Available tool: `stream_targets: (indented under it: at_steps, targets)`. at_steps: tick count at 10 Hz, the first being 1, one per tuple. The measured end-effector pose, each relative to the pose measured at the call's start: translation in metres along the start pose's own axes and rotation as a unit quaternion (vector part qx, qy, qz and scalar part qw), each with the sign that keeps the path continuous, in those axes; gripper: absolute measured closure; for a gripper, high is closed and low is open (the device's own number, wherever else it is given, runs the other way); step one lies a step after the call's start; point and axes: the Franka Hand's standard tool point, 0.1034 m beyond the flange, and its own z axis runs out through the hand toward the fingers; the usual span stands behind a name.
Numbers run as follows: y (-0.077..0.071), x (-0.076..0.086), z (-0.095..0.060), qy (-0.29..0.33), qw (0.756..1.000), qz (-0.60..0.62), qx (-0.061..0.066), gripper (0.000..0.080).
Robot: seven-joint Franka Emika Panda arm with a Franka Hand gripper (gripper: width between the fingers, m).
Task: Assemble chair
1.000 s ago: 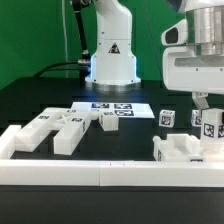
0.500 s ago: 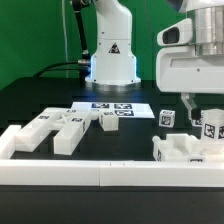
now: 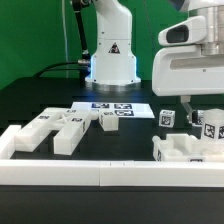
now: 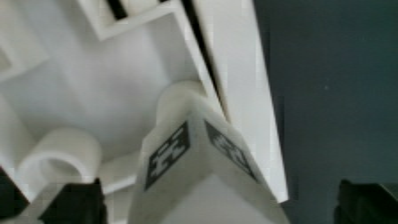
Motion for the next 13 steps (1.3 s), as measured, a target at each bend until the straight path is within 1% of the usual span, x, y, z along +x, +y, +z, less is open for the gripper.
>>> stream_targets:
  at_steps: [3,7,8,9,10,11,12,13]
  targets:
    - [0.0009,-0.0005,0.0015,0.0,0.994,-0.113,-0.011,0.0151]
    - [0.0029,-0.0006,0.0028,-0.002,0.975,-0.222,-0.014,0.0151]
    - [0.0042,-0.0004,0.0033,-0.003,0.966,-0.256,-0.017,0.0151]
    - [0.0048,-0.0004,0.0035,-0.003,0.965,-0.261,-0.017,0.0272]
    - [0.0047,-0.0004,0.0035,-0.003,0.966,-0.259,-0.017,0.0272]
    - [0.0049,-0.0004,0.0035,-0.003,0.966,-0.259,-0.017,0.0423]
    - [0.0049,-0.0004,0.0036,-0.003,0.966,-0.259,-0.017,0.0512]
    - [0.0049,-0.0003,0.0035,-0.003,0.966,-0.259,-0.017,0.0512]
